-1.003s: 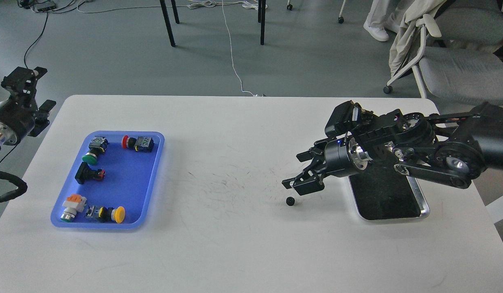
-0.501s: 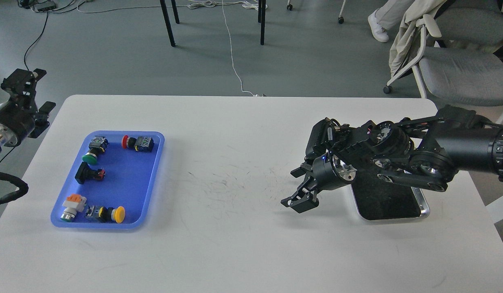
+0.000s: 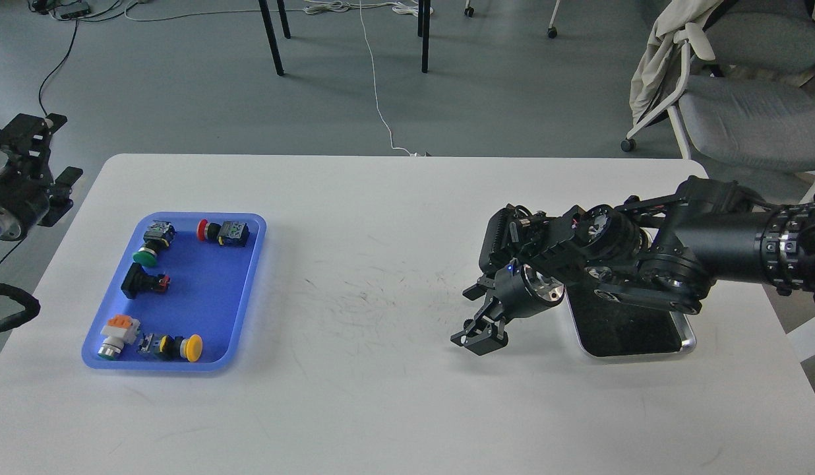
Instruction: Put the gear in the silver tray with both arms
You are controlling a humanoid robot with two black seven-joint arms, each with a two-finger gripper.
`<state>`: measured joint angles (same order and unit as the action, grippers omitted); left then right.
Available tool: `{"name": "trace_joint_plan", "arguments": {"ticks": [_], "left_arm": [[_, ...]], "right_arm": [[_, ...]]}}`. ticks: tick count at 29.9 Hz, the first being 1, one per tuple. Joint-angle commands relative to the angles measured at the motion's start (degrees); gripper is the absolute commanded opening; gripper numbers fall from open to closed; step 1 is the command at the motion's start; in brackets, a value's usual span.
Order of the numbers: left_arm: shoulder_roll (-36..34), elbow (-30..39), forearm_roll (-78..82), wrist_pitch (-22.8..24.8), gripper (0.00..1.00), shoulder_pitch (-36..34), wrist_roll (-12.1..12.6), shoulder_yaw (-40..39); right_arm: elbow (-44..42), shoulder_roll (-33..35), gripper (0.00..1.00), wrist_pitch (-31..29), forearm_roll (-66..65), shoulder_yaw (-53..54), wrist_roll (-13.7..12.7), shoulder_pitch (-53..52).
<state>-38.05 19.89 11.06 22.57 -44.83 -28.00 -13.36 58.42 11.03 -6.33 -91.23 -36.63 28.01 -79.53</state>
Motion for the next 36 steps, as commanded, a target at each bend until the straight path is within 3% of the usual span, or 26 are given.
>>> {"name": "trace_joint_plan", "arguments": {"ticks": [1,8,16,23,36], "left_arm": [[0.1,-0.4,-0.4,0.4,0.98,0.0,0.0,-0.3],[0.1,-1.3,-1.0,0.4,0.98,0.4,0.0,-0.6],[0.3,-1.3,-1.0,0.4,0.98,0.4,0.0,-0.8],[0.7,-1.5,-1.0,0.4,0.98,0.4,0.0,-0.8],[1.3,-2.9,-1.0,0.4,0.98,0.4,0.0,-0.8]], "right_arm": [[-0.1,-0.5,0.85,0.0,0.0,-0.5,0.0,-0.1],[-0.9,-0.6,0.84,0.0,-1.0,-2.1,0.0,0.0],[-1.3,-1.0,0.71,0.0,-1.1,-2.1,0.0,0.1],[-1.1,-2.3,0.65,0.0,-1.1,-2.1,0.0,-0.4],[-1.8,-2.2,0.64,-1.4,-1.7,-2.4,0.0,-0.6]]}}
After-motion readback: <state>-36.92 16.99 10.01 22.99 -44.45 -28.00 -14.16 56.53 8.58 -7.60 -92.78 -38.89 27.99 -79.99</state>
